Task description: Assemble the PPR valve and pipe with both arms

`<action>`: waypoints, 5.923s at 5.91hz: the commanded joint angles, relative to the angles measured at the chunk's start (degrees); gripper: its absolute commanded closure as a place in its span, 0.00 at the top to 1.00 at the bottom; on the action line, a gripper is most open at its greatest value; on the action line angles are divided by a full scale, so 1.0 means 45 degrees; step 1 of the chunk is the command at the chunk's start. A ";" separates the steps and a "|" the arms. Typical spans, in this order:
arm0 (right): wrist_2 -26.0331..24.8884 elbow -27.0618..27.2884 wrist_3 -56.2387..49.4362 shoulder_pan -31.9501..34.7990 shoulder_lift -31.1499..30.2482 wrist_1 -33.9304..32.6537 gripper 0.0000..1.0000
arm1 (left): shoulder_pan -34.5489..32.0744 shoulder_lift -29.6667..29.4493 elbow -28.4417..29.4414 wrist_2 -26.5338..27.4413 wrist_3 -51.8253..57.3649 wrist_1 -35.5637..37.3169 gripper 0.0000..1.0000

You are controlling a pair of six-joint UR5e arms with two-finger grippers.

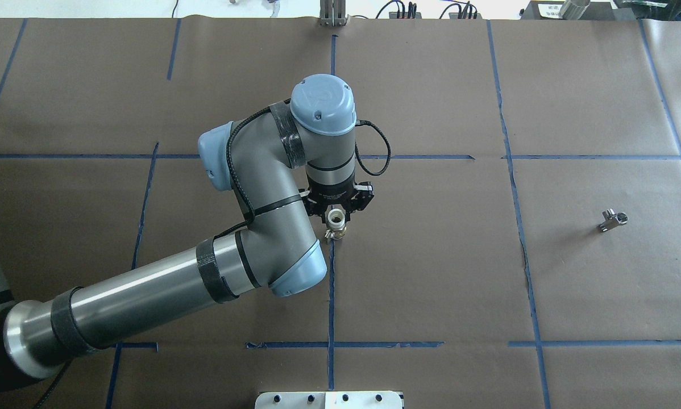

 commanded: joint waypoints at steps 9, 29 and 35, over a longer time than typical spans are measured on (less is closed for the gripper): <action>0.0194 -0.0136 0.0291 0.0000 -0.0093 -0.0106 1.00 | -0.0039 0.0325 -0.0369 0.0287 -0.0106 -0.0044 1.00; -0.3028 -0.3145 0.9530 -0.6602 0.1880 0.6514 0.35 | -0.0488 0.4544 -0.6953 0.0287 -0.0126 -0.0025 1.00; -0.2988 -0.0336 1.7078 -0.7532 0.4855 0.5928 0.00 | -0.0527 0.4757 -0.7147 0.0268 -0.0106 -0.0025 1.00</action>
